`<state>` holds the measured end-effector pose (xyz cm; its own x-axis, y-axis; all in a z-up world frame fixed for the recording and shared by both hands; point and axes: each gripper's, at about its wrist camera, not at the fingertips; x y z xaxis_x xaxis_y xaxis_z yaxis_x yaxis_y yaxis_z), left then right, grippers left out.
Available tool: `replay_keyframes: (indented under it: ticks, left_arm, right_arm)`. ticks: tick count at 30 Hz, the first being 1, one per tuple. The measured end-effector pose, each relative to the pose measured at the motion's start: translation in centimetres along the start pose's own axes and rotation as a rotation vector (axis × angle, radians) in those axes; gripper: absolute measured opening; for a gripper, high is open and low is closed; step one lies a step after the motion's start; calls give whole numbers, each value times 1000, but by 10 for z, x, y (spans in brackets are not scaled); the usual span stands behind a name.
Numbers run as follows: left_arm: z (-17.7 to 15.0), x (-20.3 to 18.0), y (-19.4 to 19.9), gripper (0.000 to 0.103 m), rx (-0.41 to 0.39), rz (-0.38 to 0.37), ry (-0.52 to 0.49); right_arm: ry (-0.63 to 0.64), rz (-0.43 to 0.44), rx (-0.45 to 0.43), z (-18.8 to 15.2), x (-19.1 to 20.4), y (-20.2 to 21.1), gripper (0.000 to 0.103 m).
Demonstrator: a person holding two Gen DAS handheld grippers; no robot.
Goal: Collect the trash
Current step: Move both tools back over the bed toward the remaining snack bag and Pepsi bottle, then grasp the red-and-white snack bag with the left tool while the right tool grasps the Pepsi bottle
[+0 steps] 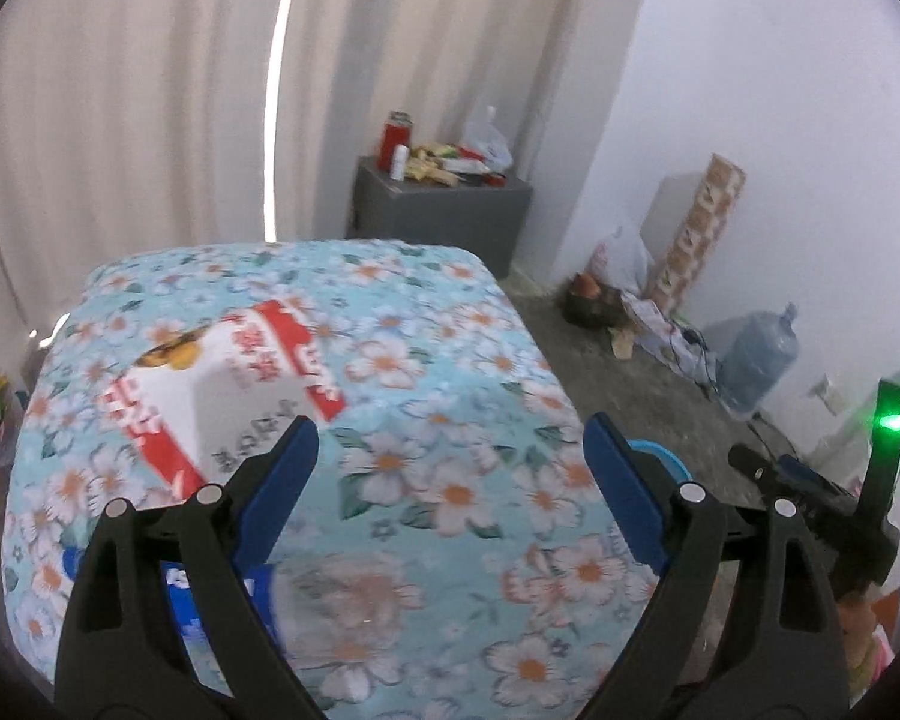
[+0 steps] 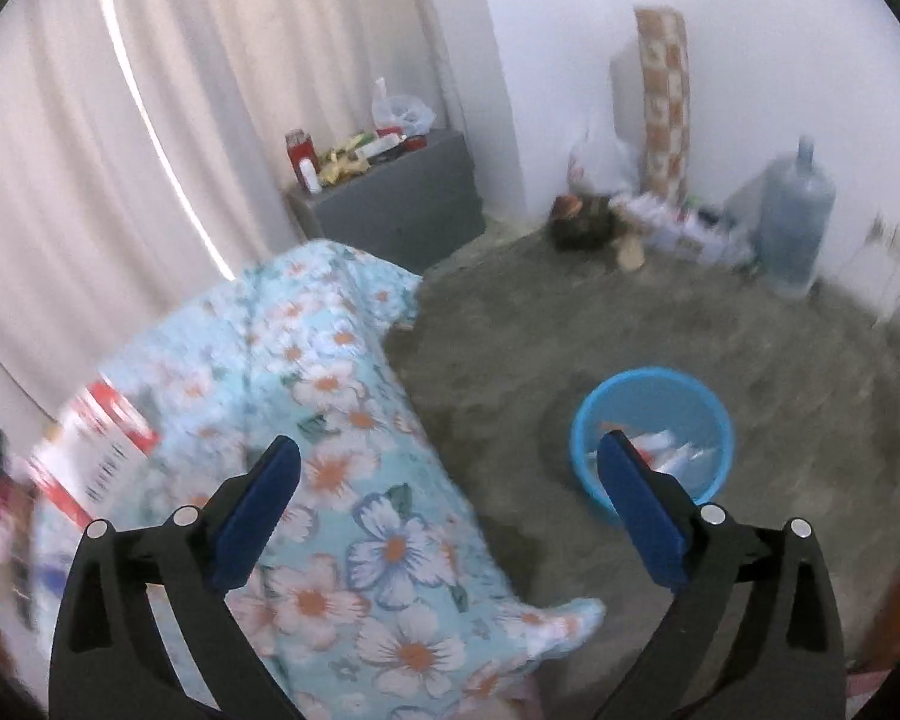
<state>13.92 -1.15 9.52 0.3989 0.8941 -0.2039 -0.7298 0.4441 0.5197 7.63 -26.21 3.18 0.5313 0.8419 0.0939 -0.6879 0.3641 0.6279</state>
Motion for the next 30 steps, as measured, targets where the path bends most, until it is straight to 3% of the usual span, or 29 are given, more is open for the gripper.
replay_keyframes:
  ticks: [6,16,30]
  left_arm:
    - [-6,39,27,86,-58,48,62]
    - [-16,113,65,89,-124,204,119]
    - [-42,195,72,91,-90,273,264]
  right_arm:
    - [161,-93,-60,-1,22,8,96]
    - [81,149,-49,2,49,7,96]
    - [104,402,96,-8,131,-7,96]
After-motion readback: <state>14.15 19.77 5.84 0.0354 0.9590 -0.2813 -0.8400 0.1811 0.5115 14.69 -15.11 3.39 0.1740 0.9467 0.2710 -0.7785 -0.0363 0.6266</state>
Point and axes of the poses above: each gripper's, at about its wrist camera, not at the fingertips, and y roughly against the way its jaws point, x to its left, z to its top, and after that the axes turned 7 degrees about -x, right-handed
